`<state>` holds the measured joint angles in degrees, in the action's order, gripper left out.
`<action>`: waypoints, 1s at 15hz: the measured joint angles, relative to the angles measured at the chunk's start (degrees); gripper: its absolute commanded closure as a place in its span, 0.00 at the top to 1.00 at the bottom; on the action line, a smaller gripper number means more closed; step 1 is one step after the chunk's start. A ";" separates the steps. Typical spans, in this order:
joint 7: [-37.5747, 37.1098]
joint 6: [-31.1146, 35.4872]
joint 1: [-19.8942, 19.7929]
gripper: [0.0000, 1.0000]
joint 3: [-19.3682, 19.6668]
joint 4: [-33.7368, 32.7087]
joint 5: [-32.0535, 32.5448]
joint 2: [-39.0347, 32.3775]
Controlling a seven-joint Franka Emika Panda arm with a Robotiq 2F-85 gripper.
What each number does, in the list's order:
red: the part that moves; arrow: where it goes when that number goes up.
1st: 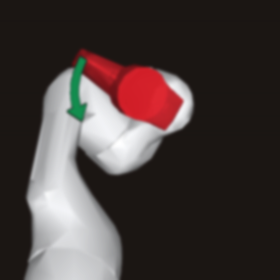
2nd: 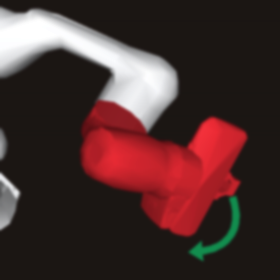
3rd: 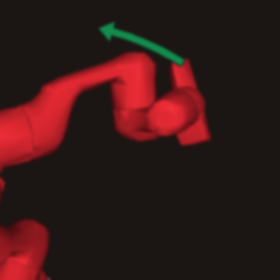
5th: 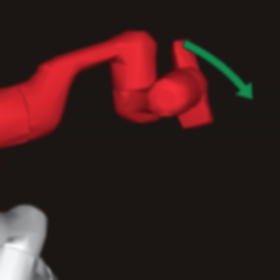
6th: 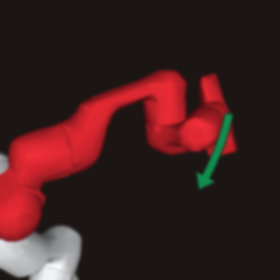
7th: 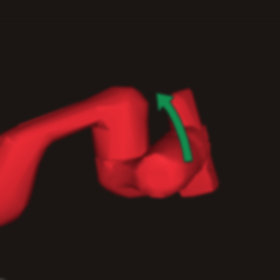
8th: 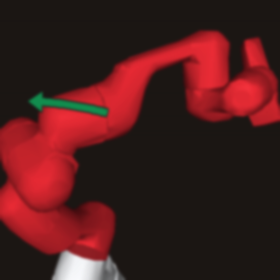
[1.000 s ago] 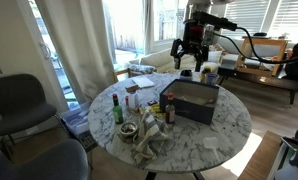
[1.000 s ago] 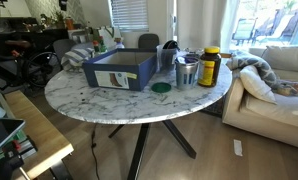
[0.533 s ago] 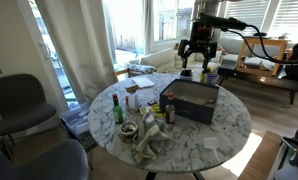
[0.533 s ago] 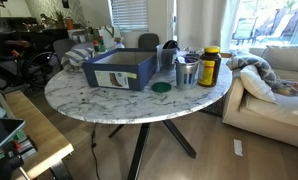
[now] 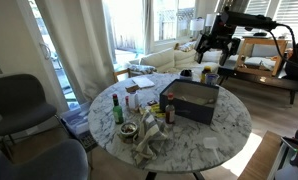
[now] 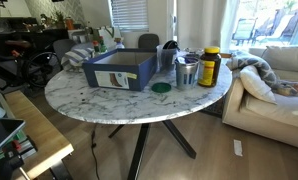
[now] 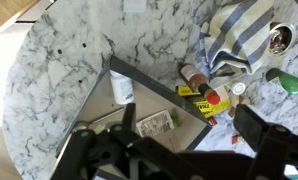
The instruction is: Pick up the brown medicine bottle with a yellow lid and put it in the blue box
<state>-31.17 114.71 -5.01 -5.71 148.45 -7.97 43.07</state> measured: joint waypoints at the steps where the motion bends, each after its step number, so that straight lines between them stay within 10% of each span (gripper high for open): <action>1: -0.14 0.08 -0.01 1.00 -0.06 0.21 0.00 0.26; 7: -1.21 1.45 -0.82 1.00 -0.29 0.28 0.30 0.10; 15: -12.05 14.54 -16.58 1.00 0.16 -1.58 10.17 -9.14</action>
<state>-43.22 129.25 -21.59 -5.55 146.87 2.20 33.93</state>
